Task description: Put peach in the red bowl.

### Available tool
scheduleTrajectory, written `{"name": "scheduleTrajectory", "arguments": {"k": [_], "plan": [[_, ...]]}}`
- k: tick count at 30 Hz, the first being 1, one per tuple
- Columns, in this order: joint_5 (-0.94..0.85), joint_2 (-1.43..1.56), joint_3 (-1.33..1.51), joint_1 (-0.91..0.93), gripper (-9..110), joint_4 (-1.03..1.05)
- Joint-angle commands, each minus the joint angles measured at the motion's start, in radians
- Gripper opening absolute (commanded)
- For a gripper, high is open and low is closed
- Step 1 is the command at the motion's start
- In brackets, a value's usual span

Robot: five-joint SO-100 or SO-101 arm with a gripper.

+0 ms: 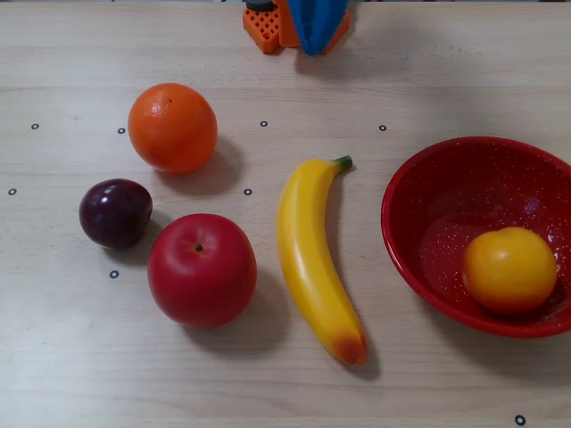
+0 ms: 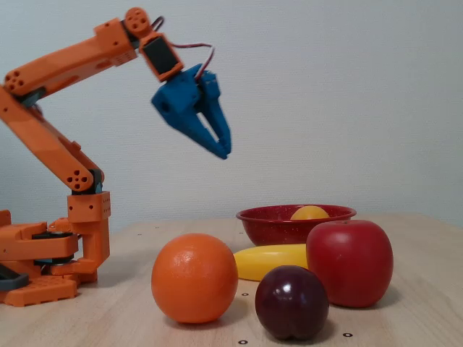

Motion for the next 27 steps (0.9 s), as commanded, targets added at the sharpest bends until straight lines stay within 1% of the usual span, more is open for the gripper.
{"name": "scheduleTrajectory", "arguments": {"k": [1, 12, 16, 23, 27], "plan": [[-0.009, 0.123, 0.006, 0.040, 0, -0.041], [-0.006, 0.503, 0.304, 0.104, 0, 0.005], [-0.006, 0.588, 0.379, 0.120, 0, 0.040], [-0.006, 0.785, 0.555, 0.143, 0, 0.020], [-0.002, 0.853, 0.629, 0.143, 0, 0.043]]}}
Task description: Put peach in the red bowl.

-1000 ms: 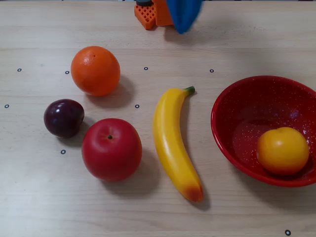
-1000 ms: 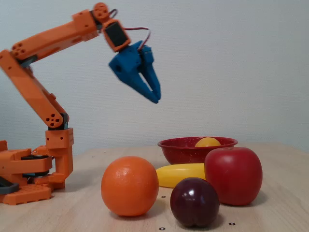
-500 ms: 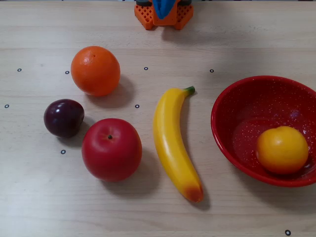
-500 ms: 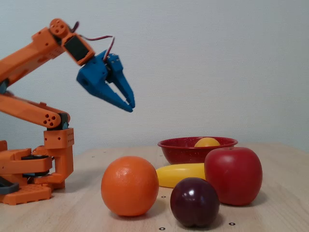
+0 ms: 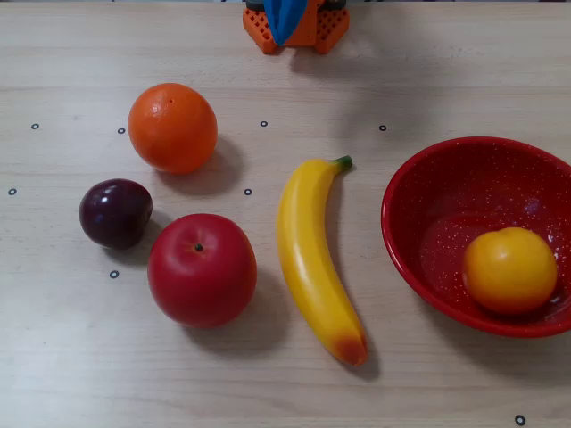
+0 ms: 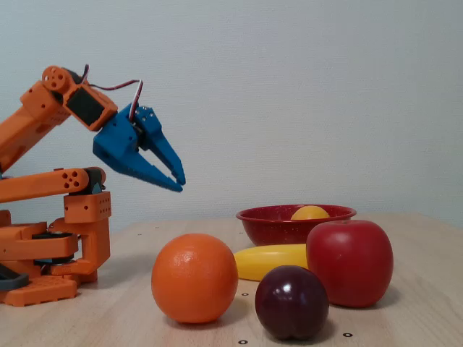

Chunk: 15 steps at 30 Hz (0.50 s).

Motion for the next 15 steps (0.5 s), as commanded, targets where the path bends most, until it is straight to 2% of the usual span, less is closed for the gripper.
{"name": "scheduleTrajectory", "arguments": {"k": [1, 9, 15], "plan": [[0.003, 0.028, -0.005, 0.020, 0, 0.020], [0.051, 0.124, 0.198, 0.011, 0, -0.054], [0.164, 0.124, 0.414, -0.009, 0, -0.391]]}}
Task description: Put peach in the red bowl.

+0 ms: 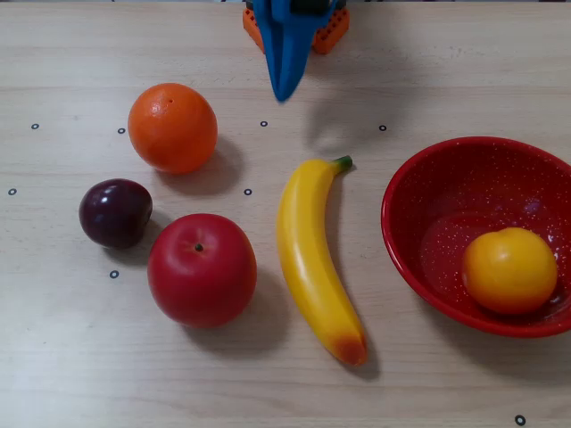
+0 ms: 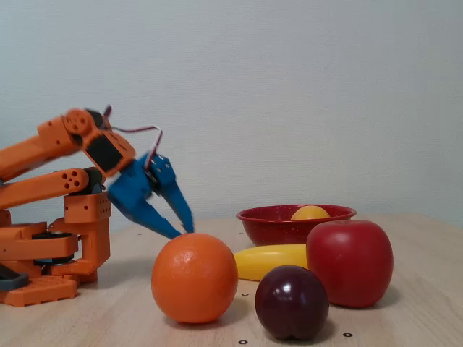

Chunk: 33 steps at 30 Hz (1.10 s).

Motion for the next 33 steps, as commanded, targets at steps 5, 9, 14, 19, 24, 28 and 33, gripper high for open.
{"name": "scheduleTrajectory", "arguments": {"k": [5, 9, 14, 19, 24, 28, 33], "plan": [[0.173, 0.020, 0.152, -0.067, 0, -0.302], [0.273, 0.020, 0.222, -0.083, 0, -0.341], [0.341, 0.020, 0.275, -0.081, 0, -0.307], [0.357, 0.020, 0.275, -0.080, 0, -0.307], [0.365, 0.020, 0.275, -0.075, 0, -0.305], [0.370, 0.020, 0.275, -0.072, 0, -0.305], [0.380, 0.020, 0.275, -0.057, 0, -0.307]]}}
